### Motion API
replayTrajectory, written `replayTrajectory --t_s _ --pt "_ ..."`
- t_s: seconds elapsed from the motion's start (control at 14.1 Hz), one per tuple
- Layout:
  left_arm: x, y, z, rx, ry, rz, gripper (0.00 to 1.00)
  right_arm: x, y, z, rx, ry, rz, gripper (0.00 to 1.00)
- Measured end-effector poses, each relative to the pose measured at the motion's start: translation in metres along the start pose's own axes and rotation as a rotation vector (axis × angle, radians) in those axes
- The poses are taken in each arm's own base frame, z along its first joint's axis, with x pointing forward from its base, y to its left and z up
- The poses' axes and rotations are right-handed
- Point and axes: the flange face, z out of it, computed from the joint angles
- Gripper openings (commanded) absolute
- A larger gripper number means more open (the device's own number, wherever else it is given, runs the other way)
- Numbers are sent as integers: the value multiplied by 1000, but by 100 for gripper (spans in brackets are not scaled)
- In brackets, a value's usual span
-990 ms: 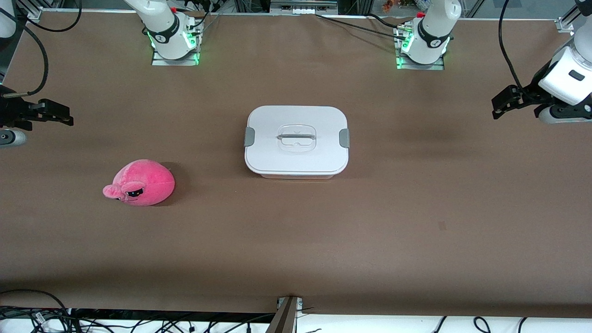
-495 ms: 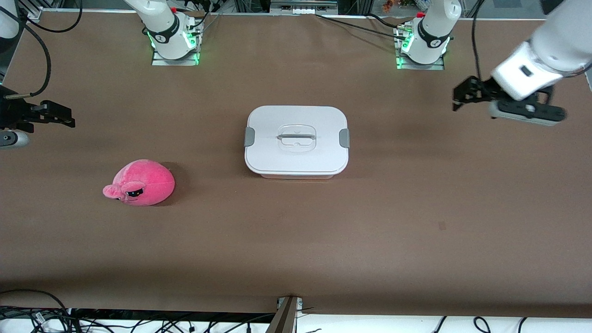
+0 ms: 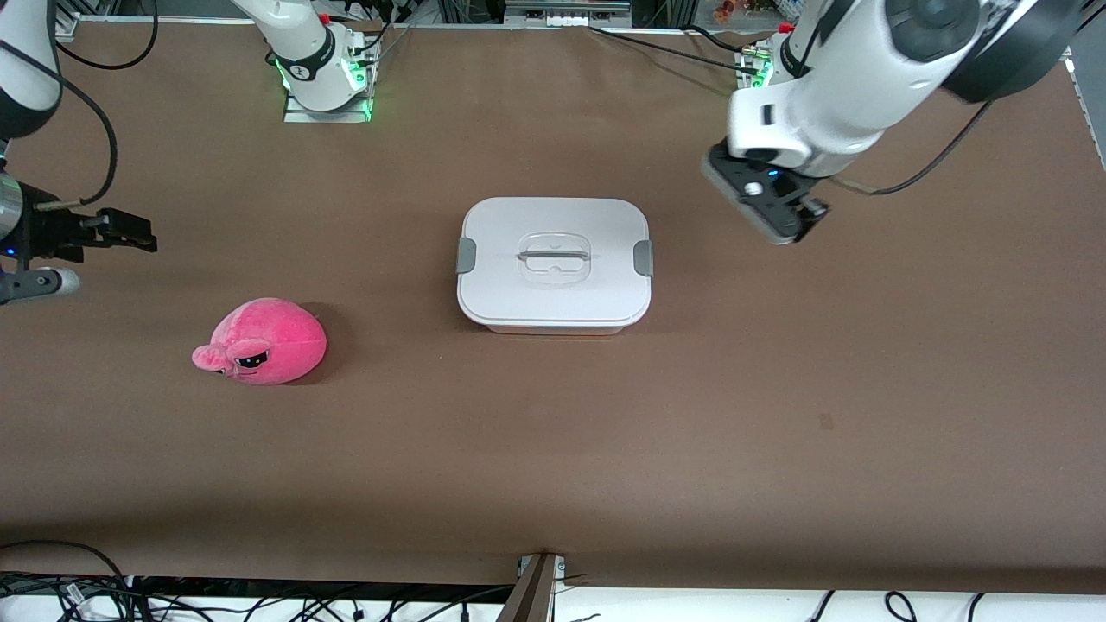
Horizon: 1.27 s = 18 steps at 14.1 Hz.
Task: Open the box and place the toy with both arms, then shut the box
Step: 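Reach the left gripper to the lid handle while the right gripper reaches the plush, then lift the lid off with the left gripper while the right gripper grasps the plush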
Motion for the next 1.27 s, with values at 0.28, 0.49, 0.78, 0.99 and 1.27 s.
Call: replayTrajectory --t_s 0.28,0.49,0.78,0.99,1.27 --pt "77 42 65 -22 59 297 100 20 7 43 17 -70 3 100" --pt "120 71 133 -36 85 474 100 38 9 90 21 -80 -2 100" --pt "150 97 207 42 48 617 77 53 4 154 7 -1 -15 100" --pt "154 107 221 39 34 648 0 58 -4 183 28 38 -14 100" --pt "156 114 220 40 36 665 0 63 -9 222 52 69 6 100"
